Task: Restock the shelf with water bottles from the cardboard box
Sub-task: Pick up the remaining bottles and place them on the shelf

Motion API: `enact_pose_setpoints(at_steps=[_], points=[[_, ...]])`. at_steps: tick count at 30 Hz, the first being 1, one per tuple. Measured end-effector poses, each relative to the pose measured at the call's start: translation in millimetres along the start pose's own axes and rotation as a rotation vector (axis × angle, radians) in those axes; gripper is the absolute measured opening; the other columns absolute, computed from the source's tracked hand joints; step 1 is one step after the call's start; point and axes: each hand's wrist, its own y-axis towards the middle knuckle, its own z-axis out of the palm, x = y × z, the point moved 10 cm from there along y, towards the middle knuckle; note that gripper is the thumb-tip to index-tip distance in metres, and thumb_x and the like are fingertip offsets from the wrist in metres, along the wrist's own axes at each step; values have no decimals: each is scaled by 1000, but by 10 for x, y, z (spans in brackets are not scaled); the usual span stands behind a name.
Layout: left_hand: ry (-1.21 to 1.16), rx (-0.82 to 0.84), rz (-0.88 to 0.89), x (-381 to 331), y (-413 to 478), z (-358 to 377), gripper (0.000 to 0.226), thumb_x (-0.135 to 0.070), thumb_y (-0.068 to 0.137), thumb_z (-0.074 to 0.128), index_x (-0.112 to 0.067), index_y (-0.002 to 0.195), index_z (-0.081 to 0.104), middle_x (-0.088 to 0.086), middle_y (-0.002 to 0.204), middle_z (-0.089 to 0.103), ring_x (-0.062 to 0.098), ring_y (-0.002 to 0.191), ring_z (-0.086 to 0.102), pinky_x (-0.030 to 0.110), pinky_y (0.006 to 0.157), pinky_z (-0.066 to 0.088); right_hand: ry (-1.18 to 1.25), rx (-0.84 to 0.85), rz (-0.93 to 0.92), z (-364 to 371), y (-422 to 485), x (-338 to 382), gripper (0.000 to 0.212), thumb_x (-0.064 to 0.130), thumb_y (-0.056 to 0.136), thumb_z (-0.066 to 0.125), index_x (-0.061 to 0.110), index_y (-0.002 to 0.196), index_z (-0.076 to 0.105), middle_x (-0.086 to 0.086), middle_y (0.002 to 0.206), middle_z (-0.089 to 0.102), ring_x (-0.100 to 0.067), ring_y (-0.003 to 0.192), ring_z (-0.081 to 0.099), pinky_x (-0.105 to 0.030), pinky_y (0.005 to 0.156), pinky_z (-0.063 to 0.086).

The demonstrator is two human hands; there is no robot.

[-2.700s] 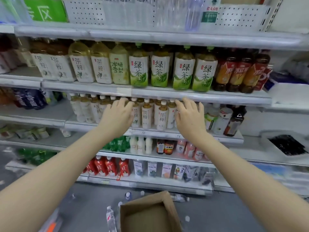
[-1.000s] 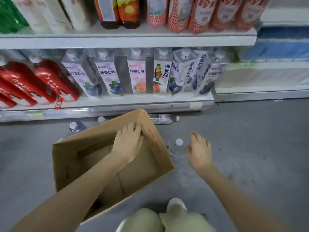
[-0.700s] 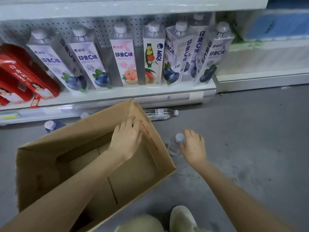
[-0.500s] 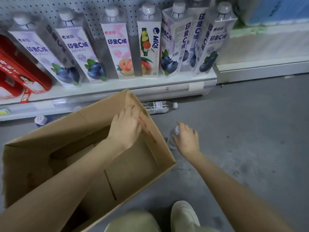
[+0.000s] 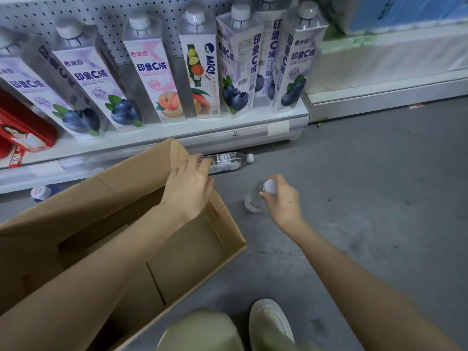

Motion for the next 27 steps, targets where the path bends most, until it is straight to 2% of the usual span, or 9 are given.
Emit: enact_pose_setpoints(at_steps=[2, 6, 12, 15, 19, 24, 27], points=[[-5, 14, 10, -121, 48, -9, 44, -27, 96, 44, -12, 137, 39, 13, 139, 39, 35, 125, 41, 49, 102, 35, 51, -17, 6, -215, -16, -21, 27, 21, 86, 66, 15, 108, 53, -2, 87, 57, -34, 102, 52, -30, 74, 36], [-14, 29, 10, -338, 176, 8, 43, -27, 96, 44, -14, 137, 38, 11, 136, 40, 33, 121, 42, 45, 100, 34, 111, -76, -15, -624, -4, -29, 31, 20, 84, 68, 10, 110, 53, -10, 96, 63, -32, 96, 56, -37, 78, 45], [14, 51, 25, -529, 540, 121, 42, -28, 95, 43, -17, 136, 39, 8, 131, 42, 30, 119, 44, 42, 96, 37, 69, -72, -16, -734, 245, -171, 34, 24, 86, 66, 13, 115, 52, -10, 102, 64, -32, 99, 56, -43, 83, 48], [14, 113, 2, -543, 770, 315, 43, -27, 96, 42, -17, 137, 36, 8, 133, 41, 31, 120, 42, 41, 96, 36, 72, -82, -8, -732, 394, -301, 32, 21, 86, 67, 11, 113, 53, -11, 99, 65, -35, 98, 57, -40, 83, 45], [31, 165, -24, -577, 1060, 603, 43, -26, 95, 43, -16, 136, 37, 9, 131, 43, 32, 120, 44, 41, 94, 36, 81, -113, -15, -747, 625, -426, 31, 16, 84, 69, 8, 110, 55, -12, 95, 66, -34, 93, 60, -43, 86, 45], [61, 268, -37, -590, 1430, 1114, 42, -23, 94, 44, -13, 135, 36, 12, 129, 43, 33, 118, 45, 41, 94, 37, 54, -114, -50, -696, 976, -541, 29, 18, 84, 69, 10, 109, 56, -11, 94, 66, -33, 90, 58, -39, 79, 46], [118, 305, -28, -582, 1613, 1418, 43, -20, 93, 45, -12, 134, 35, 12, 128, 42, 33, 117, 45, 41, 95, 37, 82, -131, -66, -671, 1136, -609, 29, 17, 85, 69, 9, 109, 56, -12, 94, 65, -33, 90, 59, -45, 81, 47]])
